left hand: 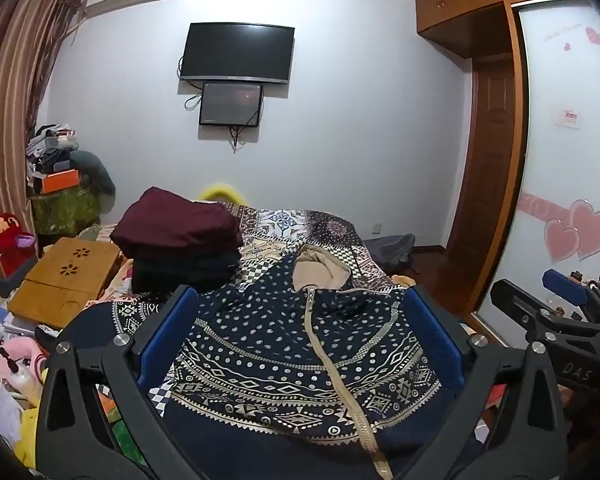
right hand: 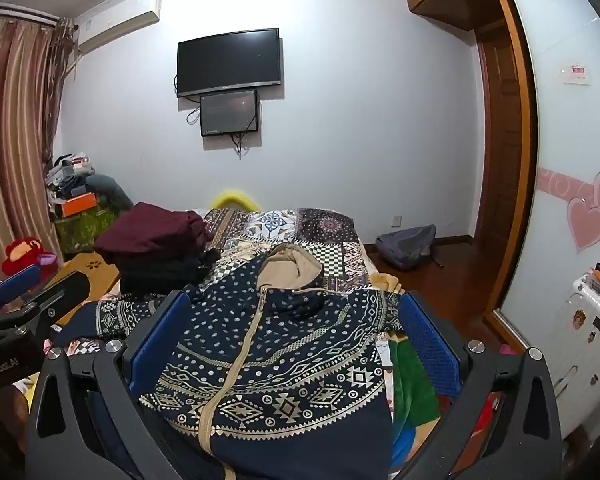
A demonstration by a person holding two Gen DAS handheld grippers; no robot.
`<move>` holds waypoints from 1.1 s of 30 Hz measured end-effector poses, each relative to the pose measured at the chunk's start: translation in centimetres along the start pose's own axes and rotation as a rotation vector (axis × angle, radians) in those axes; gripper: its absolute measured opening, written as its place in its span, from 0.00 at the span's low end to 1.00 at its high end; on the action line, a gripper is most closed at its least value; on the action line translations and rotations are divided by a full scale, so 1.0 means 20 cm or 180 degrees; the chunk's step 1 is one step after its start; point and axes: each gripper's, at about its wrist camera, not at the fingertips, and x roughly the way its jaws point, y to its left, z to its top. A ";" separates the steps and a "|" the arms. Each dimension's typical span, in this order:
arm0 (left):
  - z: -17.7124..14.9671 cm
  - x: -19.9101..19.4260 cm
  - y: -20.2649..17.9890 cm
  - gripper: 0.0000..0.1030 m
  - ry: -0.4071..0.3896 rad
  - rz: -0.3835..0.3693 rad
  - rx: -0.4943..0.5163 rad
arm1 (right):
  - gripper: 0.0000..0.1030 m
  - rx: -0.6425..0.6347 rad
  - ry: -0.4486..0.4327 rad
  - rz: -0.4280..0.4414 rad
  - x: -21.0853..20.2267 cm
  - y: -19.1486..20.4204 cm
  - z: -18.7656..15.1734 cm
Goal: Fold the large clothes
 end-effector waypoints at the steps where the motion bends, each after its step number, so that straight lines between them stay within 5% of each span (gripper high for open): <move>1: 0.00 0.00 0.00 1.00 0.0001 -0.0007 0.0001 | 1.00 -0.0001 0.0009 0.0003 0.00 0.00 0.00; 33: -0.05 0.07 0.01 1.00 0.0117 -0.0002 -0.0028 | 1.00 -0.0006 0.0099 0.0010 0.02 -0.01 0.00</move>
